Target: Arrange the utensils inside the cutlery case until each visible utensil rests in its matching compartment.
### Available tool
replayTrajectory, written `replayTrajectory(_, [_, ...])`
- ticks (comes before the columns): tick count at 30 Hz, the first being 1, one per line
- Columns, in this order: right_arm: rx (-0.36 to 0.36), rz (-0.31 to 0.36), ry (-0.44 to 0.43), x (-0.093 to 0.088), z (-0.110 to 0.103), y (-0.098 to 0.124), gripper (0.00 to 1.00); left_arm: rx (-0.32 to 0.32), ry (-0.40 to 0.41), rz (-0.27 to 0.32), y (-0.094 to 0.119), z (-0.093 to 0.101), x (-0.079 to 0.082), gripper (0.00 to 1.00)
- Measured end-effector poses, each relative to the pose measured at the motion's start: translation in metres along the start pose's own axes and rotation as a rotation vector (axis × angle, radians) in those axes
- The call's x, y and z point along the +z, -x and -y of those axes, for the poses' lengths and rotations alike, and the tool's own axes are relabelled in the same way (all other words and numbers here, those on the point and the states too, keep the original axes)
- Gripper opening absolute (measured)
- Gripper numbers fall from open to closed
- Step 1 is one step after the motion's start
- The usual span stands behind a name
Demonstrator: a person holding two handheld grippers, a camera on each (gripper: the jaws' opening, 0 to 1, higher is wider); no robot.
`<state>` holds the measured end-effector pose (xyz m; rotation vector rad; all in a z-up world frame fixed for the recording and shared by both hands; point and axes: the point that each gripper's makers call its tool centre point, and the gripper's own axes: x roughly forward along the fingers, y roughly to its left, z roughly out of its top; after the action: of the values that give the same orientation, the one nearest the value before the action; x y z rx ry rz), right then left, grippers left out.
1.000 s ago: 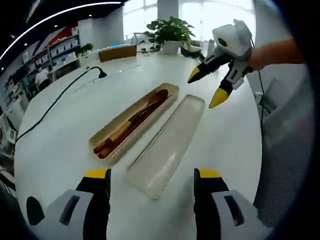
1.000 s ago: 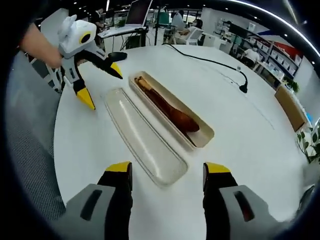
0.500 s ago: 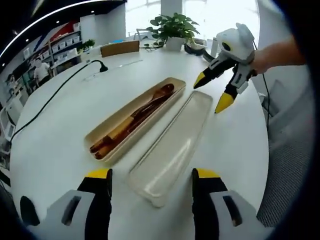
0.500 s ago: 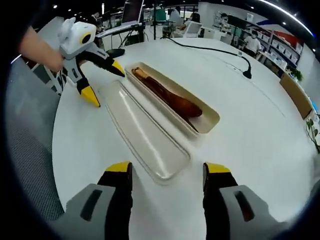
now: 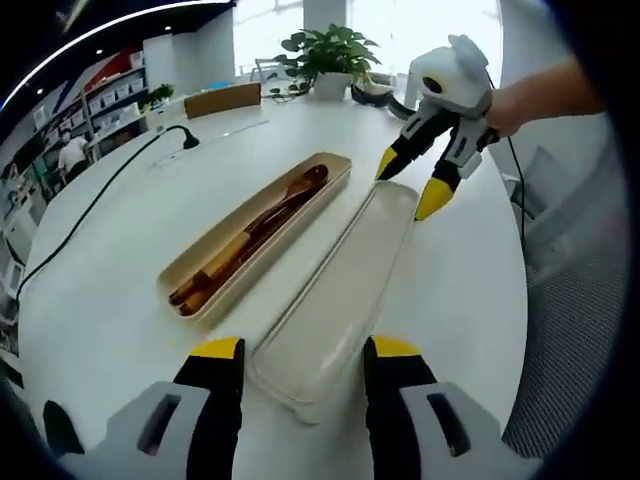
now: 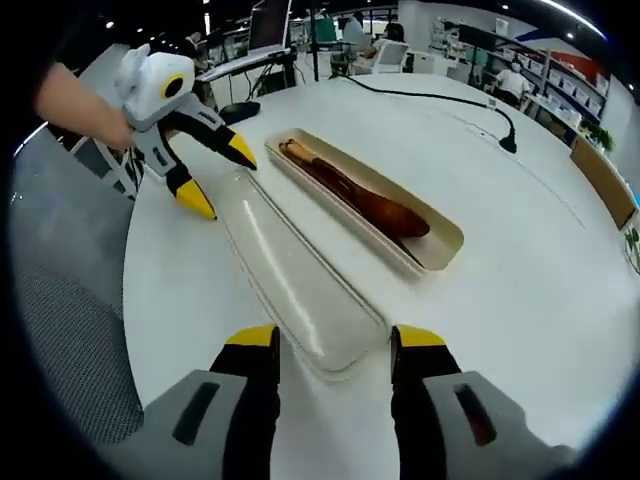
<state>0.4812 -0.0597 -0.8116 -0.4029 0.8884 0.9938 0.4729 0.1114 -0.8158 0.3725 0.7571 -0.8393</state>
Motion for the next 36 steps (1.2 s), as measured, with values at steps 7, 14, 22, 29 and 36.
replayTrajectory(7, [0.033, 0.003, -0.089, -0.005, -0.017, 0.004, 0.42, -0.015, -0.015, -0.031, 0.005, 0.005, -0.004, 0.49])
replayTrajectory(14, [0.091, 0.011, -0.204, -0.007, -0.034, 0.008, 0.41, -0.058, -0.065, -0.048, 0.009, 0.017, -0.012, 0.46])
replayTrajectory(22, [0.111, -0.035, -0.185, -0.015, -0.05, 0.008, 0.38, -0.102, -0.099, -0.081, 0.008, 0.02, -0.017, 0.45])
replayTrajectory(29, [0.081, -0.049, -0.002, -0.017, -0.066, 0.008, 0.44, -0.144, -0.159, -0.121, 0.009, 0.02, -0.017, 0.44])
replayTrajectory(36, [-0.022, -0.106, 0.114, -0.025, -0.057, 0.003, 0.33, -0.182, -0.21, -0.15, 0.012, 0.024, -0.019, 0.42])
